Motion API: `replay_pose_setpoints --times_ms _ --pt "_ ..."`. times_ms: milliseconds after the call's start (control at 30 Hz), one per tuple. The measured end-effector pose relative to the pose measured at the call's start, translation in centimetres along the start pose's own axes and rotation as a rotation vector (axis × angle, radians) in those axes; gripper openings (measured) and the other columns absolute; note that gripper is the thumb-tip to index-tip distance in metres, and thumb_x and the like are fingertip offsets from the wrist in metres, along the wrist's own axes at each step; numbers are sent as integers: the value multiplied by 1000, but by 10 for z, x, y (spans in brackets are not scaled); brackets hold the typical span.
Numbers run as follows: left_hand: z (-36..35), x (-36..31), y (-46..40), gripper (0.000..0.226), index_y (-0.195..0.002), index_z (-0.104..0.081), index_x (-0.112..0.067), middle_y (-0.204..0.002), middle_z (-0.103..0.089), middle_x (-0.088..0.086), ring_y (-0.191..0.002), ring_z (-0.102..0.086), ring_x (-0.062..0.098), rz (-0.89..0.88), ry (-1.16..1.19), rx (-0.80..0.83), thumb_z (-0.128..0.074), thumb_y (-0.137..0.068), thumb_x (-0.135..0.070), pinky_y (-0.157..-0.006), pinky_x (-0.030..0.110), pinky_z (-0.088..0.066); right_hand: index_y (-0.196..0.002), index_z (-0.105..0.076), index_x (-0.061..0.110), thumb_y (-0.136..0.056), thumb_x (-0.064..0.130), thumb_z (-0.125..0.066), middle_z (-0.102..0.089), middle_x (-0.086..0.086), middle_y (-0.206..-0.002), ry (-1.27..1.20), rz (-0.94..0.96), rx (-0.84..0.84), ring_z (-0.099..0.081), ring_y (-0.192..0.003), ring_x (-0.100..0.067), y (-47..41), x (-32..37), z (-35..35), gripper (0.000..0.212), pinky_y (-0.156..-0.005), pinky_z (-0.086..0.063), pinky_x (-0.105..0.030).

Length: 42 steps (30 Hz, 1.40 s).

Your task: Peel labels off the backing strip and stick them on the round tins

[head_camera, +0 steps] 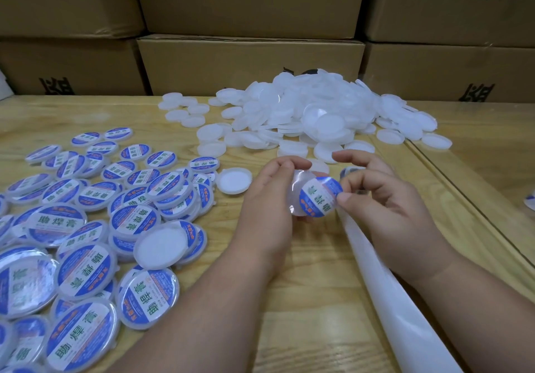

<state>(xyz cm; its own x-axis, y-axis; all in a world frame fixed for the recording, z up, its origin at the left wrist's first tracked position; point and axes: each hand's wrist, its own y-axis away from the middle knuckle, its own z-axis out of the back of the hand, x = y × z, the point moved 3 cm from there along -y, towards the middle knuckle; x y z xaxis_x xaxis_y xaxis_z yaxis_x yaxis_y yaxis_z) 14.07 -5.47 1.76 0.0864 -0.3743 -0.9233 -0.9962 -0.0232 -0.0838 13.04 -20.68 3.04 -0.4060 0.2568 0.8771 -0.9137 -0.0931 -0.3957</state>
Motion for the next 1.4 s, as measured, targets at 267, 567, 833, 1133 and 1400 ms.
replay_pose_setpoints --times_ms 267,567,833,1133,1400 --pt "-2 0 -1 34 -98 -61 -12 -94 -74 18 -74 -64 25 43 100 189 -41 -73 -20 -53 27 -44 -69 -67 36 -77 31 -66 -55 20 -135 253 19 -40 -36 -140 -3 1 4 -4 8 -118 -25 -51" --pt "-2 3 -3 31 -88 -70 -20 -95 -76 18 -72 -65 23 43 58 177 -45 -72 -13 -51 25 -46 -77 -71 37 -86 14 -78 -54 23 -136 251 20 -46 -36 -141 -5 1 -1 -1 25 -116 -28 -54" --pt "-4 0 -2 36 -75 -75 -32 -94 -77 16 -74 -66 23 47 35 161 -44 -72 -12 -51 26 -46 -74 -72 36 -86 14 -78 -55 25 -135 257 23 -44 -36 -143 -7 1 -1 -1 26 -117 -28 -54" --pt "-3 1 -2 43 -85 -69 -24 -96 -78 12 -76 -65 21 54 8 163 -41 -59 -4 -54 26 -45 -72 -72 38 -84 18 -78 -56 32 -129 279 29 -62 -37 -141 -6 0 -3 -1 24 -117 -28 -53" --pt "-4 1 -1 42 -83 -69 -33 -97 -79 5 -76 -68 16 24 -82 171 -46 -64 -5 -55 21 -48 -74 -73 36 -83 23 -76 -56 26 -132 278 30 -64 -39 -141 -8 0 -2 0 16 -116 -29 -54"
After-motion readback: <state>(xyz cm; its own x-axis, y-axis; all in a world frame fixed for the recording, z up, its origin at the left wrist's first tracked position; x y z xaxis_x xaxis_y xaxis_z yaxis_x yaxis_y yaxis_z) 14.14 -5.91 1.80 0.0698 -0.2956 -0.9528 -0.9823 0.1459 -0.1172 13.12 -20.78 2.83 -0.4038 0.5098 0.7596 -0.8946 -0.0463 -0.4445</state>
